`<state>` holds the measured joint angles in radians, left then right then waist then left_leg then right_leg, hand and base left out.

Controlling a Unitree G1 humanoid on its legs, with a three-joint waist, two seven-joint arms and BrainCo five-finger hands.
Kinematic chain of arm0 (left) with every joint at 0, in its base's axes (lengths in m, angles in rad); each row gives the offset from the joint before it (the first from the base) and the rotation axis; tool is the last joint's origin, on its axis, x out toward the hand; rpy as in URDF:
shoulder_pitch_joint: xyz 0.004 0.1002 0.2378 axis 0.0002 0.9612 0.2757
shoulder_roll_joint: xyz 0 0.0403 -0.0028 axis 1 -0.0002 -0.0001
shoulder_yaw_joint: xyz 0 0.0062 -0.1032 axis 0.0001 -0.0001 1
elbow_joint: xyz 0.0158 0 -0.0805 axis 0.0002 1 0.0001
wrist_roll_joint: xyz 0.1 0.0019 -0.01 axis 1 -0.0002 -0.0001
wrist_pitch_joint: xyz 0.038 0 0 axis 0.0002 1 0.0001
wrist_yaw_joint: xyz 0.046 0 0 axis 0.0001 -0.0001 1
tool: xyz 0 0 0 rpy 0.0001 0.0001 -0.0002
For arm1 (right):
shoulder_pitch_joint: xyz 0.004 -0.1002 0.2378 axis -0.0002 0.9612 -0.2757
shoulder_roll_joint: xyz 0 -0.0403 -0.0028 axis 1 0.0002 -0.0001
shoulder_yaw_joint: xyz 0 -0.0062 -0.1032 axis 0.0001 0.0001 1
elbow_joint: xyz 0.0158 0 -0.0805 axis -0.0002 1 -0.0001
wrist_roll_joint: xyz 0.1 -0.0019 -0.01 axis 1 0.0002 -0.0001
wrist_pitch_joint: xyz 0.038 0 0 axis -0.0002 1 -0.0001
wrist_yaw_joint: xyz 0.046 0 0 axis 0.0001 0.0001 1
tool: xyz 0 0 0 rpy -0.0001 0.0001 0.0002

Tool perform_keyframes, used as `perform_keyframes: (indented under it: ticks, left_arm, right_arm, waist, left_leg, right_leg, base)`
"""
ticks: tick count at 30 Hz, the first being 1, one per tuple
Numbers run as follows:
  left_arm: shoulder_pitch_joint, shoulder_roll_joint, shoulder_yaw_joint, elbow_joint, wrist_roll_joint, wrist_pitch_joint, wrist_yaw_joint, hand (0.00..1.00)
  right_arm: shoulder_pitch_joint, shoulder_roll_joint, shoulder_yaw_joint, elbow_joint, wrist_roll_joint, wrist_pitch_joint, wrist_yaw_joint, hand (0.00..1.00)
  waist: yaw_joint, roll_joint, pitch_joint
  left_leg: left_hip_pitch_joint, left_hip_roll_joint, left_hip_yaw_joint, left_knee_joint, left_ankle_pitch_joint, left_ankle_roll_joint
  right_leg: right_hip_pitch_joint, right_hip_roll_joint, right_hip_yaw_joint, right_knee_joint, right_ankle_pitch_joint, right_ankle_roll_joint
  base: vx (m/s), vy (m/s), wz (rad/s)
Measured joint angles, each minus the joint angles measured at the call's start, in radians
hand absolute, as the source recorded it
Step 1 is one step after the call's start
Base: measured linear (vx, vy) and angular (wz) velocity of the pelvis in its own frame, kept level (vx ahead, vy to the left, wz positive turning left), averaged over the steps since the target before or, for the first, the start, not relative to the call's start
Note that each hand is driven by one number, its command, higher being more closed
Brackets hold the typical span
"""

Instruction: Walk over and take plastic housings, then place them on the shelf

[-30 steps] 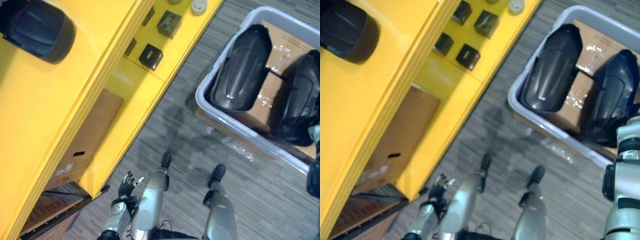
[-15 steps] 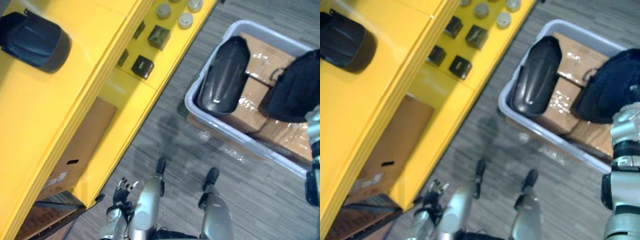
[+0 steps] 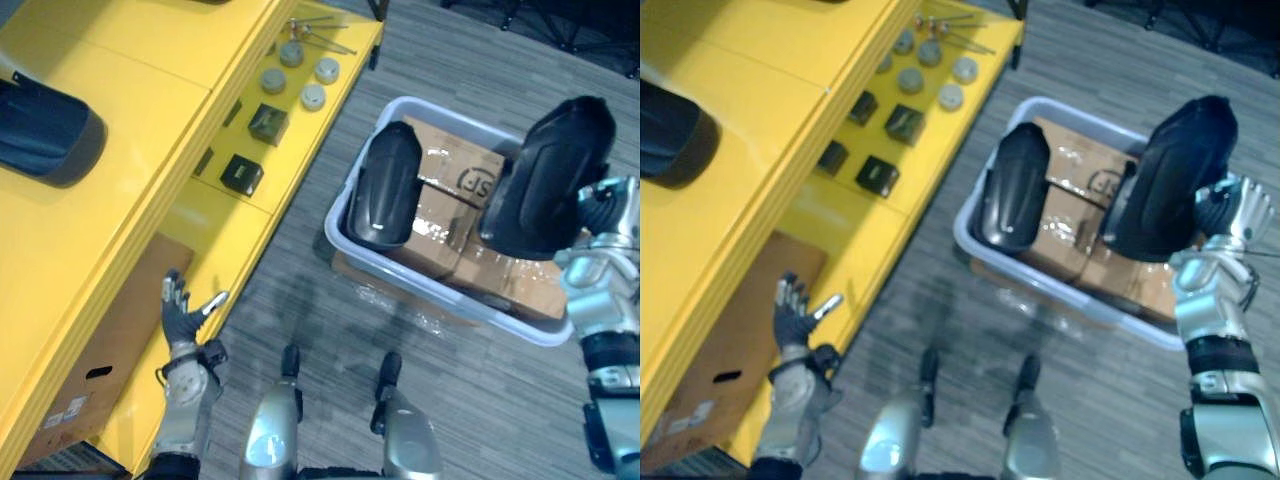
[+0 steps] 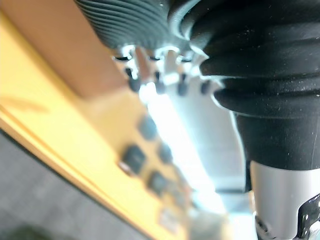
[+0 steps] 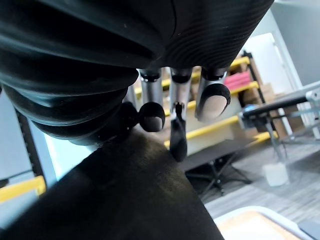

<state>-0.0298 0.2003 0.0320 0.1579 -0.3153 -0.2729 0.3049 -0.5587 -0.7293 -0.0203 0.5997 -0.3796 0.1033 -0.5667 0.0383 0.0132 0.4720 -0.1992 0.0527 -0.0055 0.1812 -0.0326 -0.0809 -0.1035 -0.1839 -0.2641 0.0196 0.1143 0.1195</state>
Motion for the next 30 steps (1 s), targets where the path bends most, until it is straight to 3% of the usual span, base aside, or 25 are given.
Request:
perform_keyframes:
  ticks: [6,11,14,22,25,30]
  left_arm:
    - [-0.177,0.076,-0.088,-0.008,-0.142,0.087,-0.164,0.0]
    - [-0.377,0.128,-0.157,0.079,-0.239,0.178,-0.293,0.0]
    - [-0.493,0.149,-0.183,0.132,-0.319,0.236,-0.361,0.0]
    - [-0.624,0.147,-0.255,0.201,-0.469,0.391,-0.441,0.0]
    - [-0.656,0.143,-0.299,0.226,-0.504,0.431,-0.445,0.0]
    - [-0.681,0.14,-0.334,0.227,-0.548,0.452,-0.437,0.0]
  right_arm:
    - [-0.109,0.0,0.017,-0.002,-0.034,-0.057,-0.042,1.0]
    - [-0.211,0.0,0.055,-0.079,-0.09,-0.153,-0.131,1.0]
    - [-0.223,0.001,0.056,-0.174,-0.137,-0.227,-0.185,1.0]
    - [-0.234,0.03,0.092,-0.311,-0.245,-0.349,-0.221,1.0]
    - [-0.234,0.045,0.097,-0.335,-0.264,-0.387,-0.221,1.0]
    - [-0.233,0.073,0.134,-0.348,-0.265,-0.428,-0.22,1.0]
  waist:
    - [-0.006,0.0,0.0]
    - [-0.027,-0.01,-0.019]
    - [-0.056,-0.013,-0.021]
    - [-0.109,-0.026,-0.043]
    - [-0.116,-0.026,-0.043]
    - [-0.126,-0.026,-0.044]
  left_leg:
    - [-0.014,0.006,0.018,0.004,0.0,0.0]
    - [-0.034,0.011,0.045,0.005,-0.001,-0.001]
    - [-0.031,0.012,0.066,0.005,-0.001,-0.001]
    - [-0.012,0.018,0.112,0.023,-0.019,0.006]
    - [-0.01,0.023,0.122,0.031,-0.02,0.005]
    - [-0.008,0.026,0.123,0.031,-0.018,0.003]
  right_leg:
    - [-0.005,0.011,0.02,-0.044,0.037,-0.002]
    - [-0.04,0.014,0.048,-0.045,0.049,0.002]
    - [-0.05,0.013,0.064,-0.047,0.068,0.005]
    - [-0.051,0.014,0.107,-0.049,0.074,0.008]
    - [-0.051,0.019,0.114,-0.049,0.073,0.004]
    - [-0.051,0.022,0.115,-0.049,0.077,-0.001]
  base:
    - [-0.01,0.011,-0.1]
    - [-0.01,0.008,-0.15]
    - [0.0,0.019,-0.18]
    - [-0.04,0.009,-0.18]
    - [-0.06,-0.016,-0.11]
    - [-0.04,-0.014,-0.01]
